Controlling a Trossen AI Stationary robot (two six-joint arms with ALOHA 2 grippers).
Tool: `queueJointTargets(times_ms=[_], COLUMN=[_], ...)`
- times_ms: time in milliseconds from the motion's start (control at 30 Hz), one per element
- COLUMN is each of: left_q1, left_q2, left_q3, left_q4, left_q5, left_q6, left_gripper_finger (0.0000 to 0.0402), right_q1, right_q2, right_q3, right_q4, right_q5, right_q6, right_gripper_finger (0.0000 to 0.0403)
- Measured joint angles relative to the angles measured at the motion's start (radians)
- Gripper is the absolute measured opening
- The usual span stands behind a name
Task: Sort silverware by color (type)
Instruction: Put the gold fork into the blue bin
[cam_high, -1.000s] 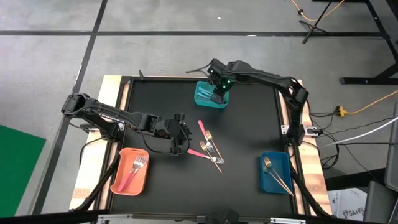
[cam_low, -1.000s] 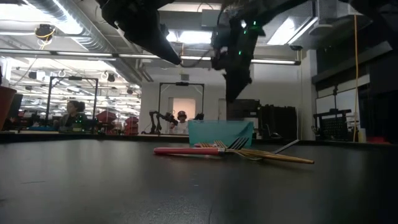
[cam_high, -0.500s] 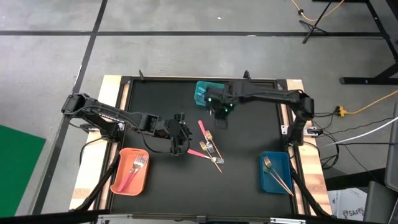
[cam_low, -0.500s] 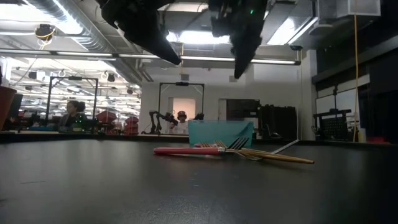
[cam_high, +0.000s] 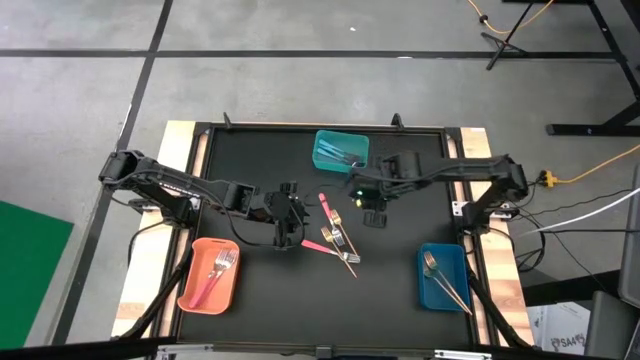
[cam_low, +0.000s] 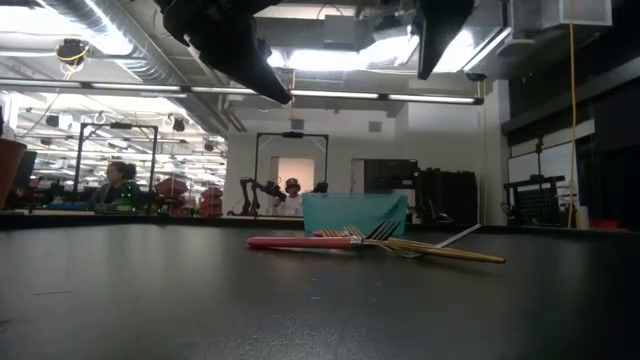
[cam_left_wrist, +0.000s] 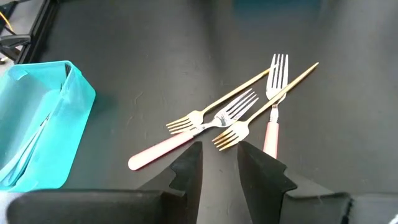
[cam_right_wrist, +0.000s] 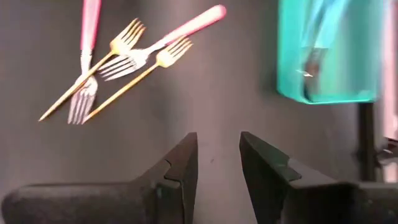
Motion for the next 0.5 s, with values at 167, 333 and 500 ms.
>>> queueJointTargets(times_ms=[167,333,500], left_q1=[0.000,0.000,0.000], left_q2=[0.000,0.000,0.000], left_q3=[0.000,0.000,0.000], left_q4=[0.000,0.000,0.000], left_q5=[0.000,0.000,0.000], left_q6=[-0.001,-0.001,-0.001], left_gripper_finger=[0.0095,0.0095,0.0095], right_q1=[0.040,0.035,0.036], right_q2=[-0.092,-0.195,-0.231], right_q3=[-0.137,-0.367,-0.569], right_q4=[0.035,0.220,0.512], right_q5=[0.061,0.035,-0.012], right_q6=[0.104,0.221,0.303], right_gripper_finger=[0.0113,0.0113,0.0113])
